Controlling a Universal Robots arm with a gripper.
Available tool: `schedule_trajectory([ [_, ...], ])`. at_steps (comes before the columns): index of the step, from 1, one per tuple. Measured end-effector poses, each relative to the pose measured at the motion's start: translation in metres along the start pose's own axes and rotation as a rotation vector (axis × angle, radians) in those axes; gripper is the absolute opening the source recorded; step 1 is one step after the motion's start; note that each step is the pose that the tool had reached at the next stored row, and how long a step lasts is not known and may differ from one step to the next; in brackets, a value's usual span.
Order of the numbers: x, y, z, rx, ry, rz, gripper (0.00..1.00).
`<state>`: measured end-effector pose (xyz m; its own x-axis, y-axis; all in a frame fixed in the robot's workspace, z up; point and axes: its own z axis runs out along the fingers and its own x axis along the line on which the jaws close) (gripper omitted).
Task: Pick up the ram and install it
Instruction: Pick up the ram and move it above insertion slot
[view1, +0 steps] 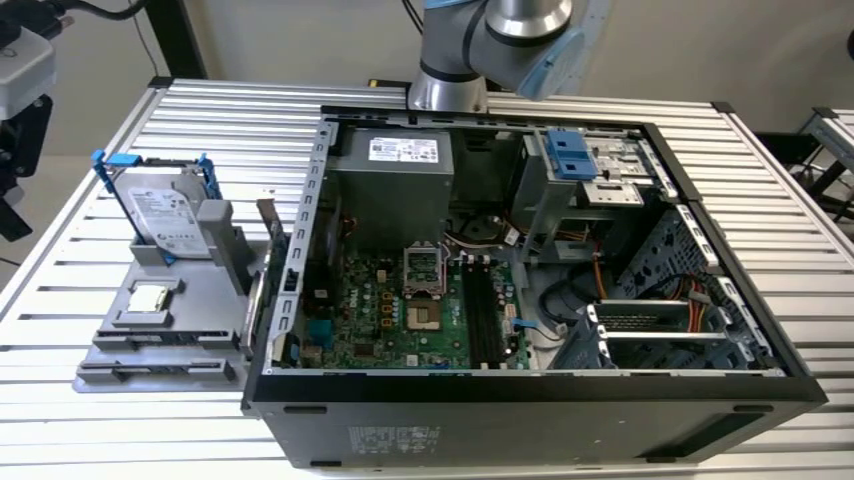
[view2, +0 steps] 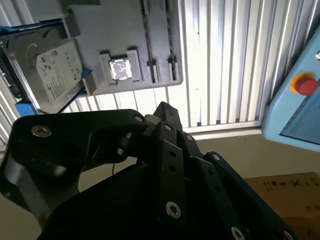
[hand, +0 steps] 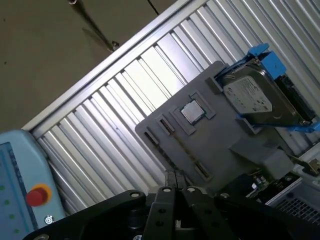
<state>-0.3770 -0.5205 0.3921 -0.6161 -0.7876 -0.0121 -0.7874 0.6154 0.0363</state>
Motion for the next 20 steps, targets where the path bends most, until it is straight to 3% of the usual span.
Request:
schedule_trajectory([
  [5, 0.0000, -0.0001, 0.0005, 0.0250, -0.0239, -0.054, 0.00],
  [7, -0.0001, -0.0001, 0.0007, 0.0269, -0.0295, -0.073, 0.00],
  [20, -0.0005, 0.0003, 0.0016, 0.0205, -0.0247, -0.297, 0.00],
])
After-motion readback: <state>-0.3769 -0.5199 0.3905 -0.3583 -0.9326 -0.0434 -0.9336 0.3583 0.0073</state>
